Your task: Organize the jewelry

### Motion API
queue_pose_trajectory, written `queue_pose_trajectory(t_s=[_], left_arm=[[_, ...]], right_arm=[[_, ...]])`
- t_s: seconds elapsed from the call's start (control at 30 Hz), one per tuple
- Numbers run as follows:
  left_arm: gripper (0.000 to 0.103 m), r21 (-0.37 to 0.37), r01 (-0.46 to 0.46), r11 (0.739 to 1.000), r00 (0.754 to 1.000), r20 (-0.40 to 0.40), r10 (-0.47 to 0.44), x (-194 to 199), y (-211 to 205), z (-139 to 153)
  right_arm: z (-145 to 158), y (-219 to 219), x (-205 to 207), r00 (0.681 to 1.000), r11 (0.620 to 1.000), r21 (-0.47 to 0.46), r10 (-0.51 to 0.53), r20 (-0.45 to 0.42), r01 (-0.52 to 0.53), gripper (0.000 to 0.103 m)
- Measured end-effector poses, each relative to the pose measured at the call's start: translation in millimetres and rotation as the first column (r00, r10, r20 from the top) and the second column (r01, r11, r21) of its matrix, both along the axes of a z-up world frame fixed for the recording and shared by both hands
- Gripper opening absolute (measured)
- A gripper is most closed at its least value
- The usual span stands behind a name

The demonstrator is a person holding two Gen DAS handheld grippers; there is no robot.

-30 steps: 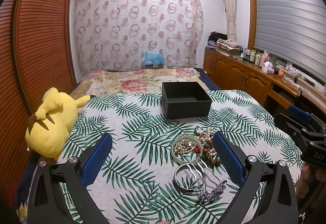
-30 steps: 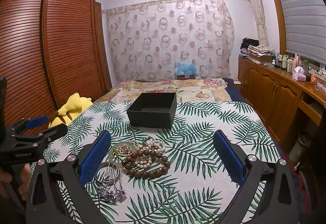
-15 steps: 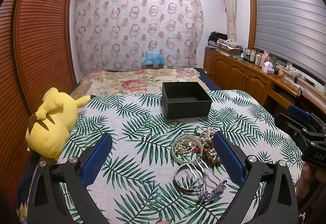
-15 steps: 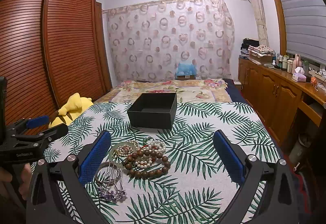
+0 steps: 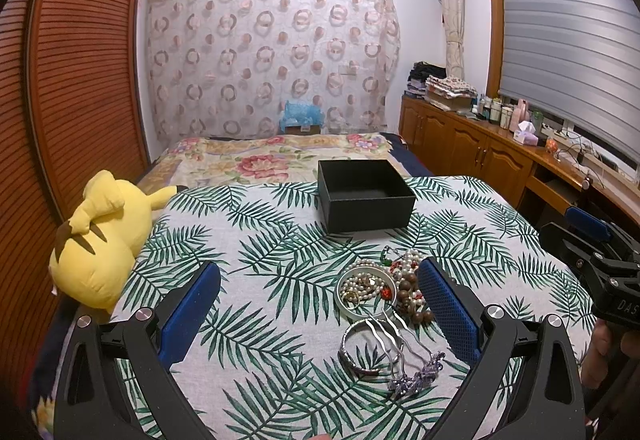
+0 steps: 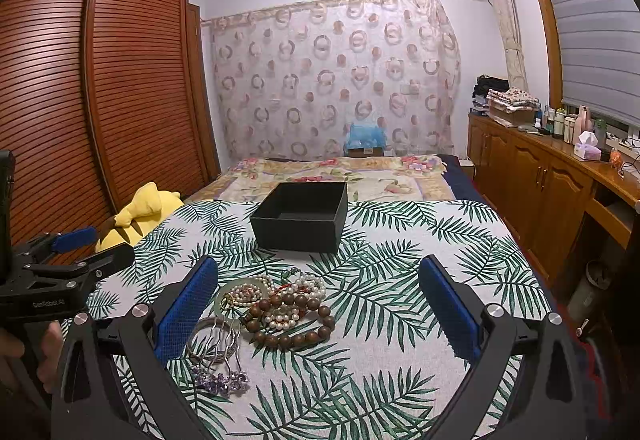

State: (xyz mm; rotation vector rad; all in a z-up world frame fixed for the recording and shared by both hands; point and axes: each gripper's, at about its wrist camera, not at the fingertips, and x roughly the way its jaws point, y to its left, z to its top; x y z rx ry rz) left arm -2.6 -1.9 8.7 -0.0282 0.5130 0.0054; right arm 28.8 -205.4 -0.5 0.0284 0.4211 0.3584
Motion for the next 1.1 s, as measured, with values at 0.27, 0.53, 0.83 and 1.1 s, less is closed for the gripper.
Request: queue_pose_trajectory(t_s=[0.27,0.53,0.83,1.1], left_arm=[[0.095,-0.001,0.0,1.0,1.0,-0.003,0.0,-3,-1,2],[0.095,0.0,-0.002,1.0,1.0,-0.012,0.002,-4,-3,2],[0.095,-0.005,0.002,1.0,0.998,-0.059,-0.002,7,13,-34],[0.095,-0.012,0.01,1.0,0.994,-0.113,-0.011,7,29,-53]], right_arm=[[0,0,-1,1.0,1.0,0.0,0.001,0.0,-0.001,0.1],[3,3,0,1.0,1.0,-0.002,0.005,-0.005,-0.005,0.1],[-13,16,0,0.996,0.997,-0.019,0.071,-0.047,-0.072,0.1],[-36,36,5,0.98,0.984,-0.054,0.16,-0.118,-0.168,0.1]])
